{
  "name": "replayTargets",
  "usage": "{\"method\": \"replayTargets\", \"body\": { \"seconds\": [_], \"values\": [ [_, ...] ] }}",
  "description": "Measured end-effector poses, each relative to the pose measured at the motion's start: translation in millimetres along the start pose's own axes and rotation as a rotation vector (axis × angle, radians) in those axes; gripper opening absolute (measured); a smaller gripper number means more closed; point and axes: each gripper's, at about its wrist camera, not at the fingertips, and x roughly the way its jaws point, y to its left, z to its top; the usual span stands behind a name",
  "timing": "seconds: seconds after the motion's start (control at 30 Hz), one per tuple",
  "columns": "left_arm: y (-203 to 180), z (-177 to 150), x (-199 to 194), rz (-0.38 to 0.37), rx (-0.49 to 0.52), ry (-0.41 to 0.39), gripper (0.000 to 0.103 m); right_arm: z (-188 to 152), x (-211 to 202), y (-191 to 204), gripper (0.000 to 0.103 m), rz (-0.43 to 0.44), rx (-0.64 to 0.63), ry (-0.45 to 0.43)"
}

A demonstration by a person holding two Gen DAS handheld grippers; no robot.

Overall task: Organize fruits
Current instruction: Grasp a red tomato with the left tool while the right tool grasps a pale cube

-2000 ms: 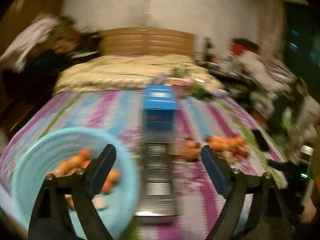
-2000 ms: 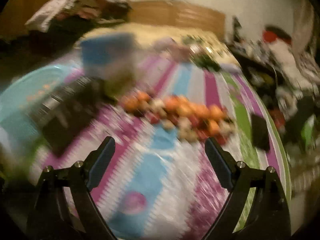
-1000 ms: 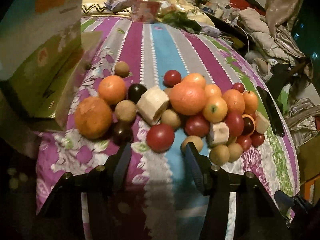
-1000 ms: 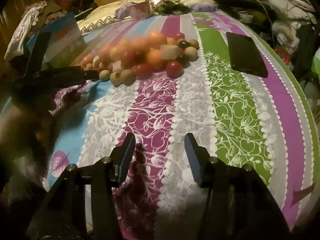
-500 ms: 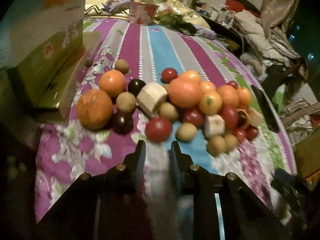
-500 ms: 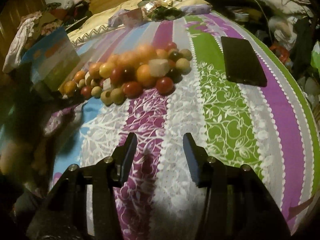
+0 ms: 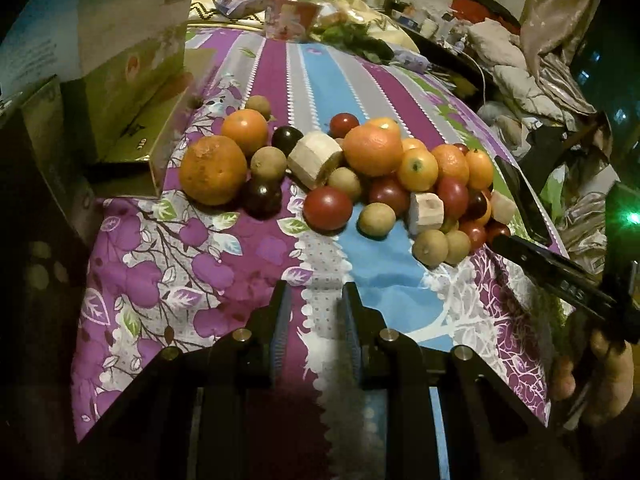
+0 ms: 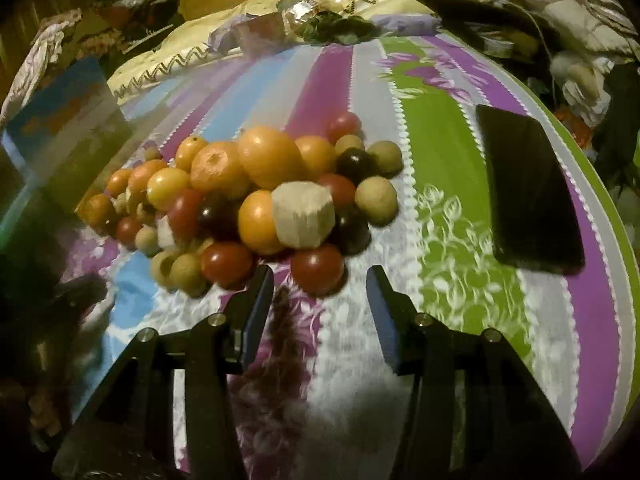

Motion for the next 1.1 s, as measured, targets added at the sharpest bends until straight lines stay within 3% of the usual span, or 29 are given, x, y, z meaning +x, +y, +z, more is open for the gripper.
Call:
{"method": "replayTargets", "body": {
  "seconds": [0.37, 0.6, 0.8, 0.97, 1.1],
  "values": [
    [1, -4, 3, 0.003, 0.000, -0.010, 0.027, 2, -24, -3, 0.056, 0.037, 0.009, -0.046],
    [1, -3, -11, 0.001, 0.001, -0.059, 0.043, 10, -35, 0, 0.057, 0.060, 0.029, -0.082],
    [-15, 30, 1, 0.016, 0.072, -0.092, 0.043, 13, -35, 6, 0.057, 0.064, 0.044, -0.099],
    [-19, 44, 28, 0.039, 0.066, -0.039, 0.043, 11, -38, 1, 0.057, 0.057, 0.056, -0.105],
    [-17, 44, 35, 0.053, 0.041, -0.049, 0.041, 12, -37, -3, 0.057, 0.051, 0.055, -0.103]
  ]
}}
